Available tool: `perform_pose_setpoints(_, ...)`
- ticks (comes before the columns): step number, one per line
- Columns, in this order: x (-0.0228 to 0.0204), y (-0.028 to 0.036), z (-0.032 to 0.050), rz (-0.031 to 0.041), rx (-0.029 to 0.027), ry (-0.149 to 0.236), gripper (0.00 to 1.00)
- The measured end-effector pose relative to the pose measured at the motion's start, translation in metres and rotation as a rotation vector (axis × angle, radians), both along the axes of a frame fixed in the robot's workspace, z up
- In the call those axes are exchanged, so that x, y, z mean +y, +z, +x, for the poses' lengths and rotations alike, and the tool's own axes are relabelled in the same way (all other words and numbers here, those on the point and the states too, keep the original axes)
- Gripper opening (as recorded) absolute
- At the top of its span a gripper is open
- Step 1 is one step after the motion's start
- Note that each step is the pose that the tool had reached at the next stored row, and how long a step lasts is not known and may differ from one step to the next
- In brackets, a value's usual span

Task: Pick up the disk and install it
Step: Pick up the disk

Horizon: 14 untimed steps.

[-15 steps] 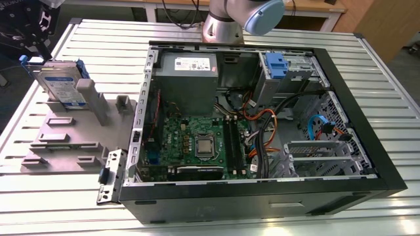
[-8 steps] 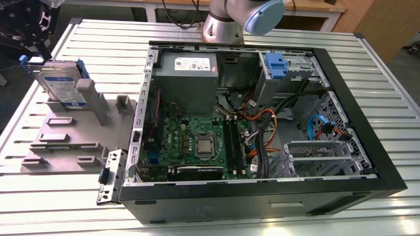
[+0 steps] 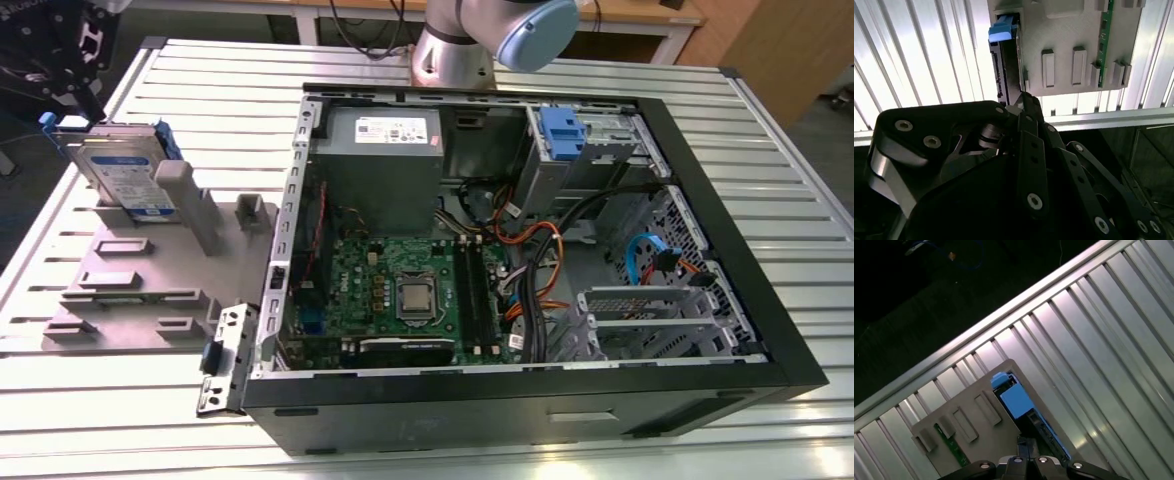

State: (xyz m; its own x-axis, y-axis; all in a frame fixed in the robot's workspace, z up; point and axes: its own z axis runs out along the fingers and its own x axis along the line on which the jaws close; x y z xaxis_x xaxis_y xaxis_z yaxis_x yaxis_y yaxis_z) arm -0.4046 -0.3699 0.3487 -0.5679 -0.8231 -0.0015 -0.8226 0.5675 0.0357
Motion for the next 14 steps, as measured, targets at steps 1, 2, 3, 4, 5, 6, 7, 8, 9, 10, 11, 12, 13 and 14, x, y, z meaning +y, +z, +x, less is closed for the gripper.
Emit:
perform_pose_setpoints(1, 0.0000, 0.0000, 0.0000, 0.0000, 0.0000, 0.018, 0.11)
perform_pose_setpoints(2, 0.0000, -0.0001, 0.0000, 0.0000, -0.0001, 0.036, 0.11)
perform_pose_setpoints(3, 0.0000, -0.0001, 0.0000, 0.0000, 0.0000, 0.054, 0.11)
perform_pose_setpoints(4, 0.0000, -0.0002, 0.0000, 0.0000, -0.0001, 0.073, 0.11)
perform_pose_setpoints(5, 0.0000, -0.0002, 0.0000, 0.0000, 0.0000, 0.091, 0.11)
perform_pose_setpoints(6, 0.0000, -0.0002, 0.0000, 0.0000, 0.0000, 0.109, 0.11)
perform_pose_setpoints(7, 0.0000, -0.0003, 0.0000, 0.0000, -0.0001, 0.127, 0.11)
perform_pose_setpoints(8, 0.0000, -0.0003, 0.0000, 0.0001, 0.0000, 0.145, 0.11)
perform_pose_setpoints(9, 0.0000, -0.0003, 0.0000, 0.0000, 0.0000, 0.163, 0.11)
perform_pose_setpoints(10, 0.0000, -0.0004, 0.0000, 0.0000, 0.0000, 0.181, 0.11)
perform_pose_setpoints(11, 0.0000, -0.0004, 0.0000, 0.0000, -0.0001, 0.200, 0.11)
perform_pose_setpoints(12, 0.0000, -0.0005, 0.0000, 0.0000, -0.0001, 0.218, 0.11)
perform_pose_setpoints(13, 0.0000, -0.0005, 0.0000, 0.0000, -0.0001, 0.236, 0.11)
perform_pose_setpoints(14, 0.0000, -0.0006, 0.0000, 0.0000, -0.0001, 0.254, 0.11)
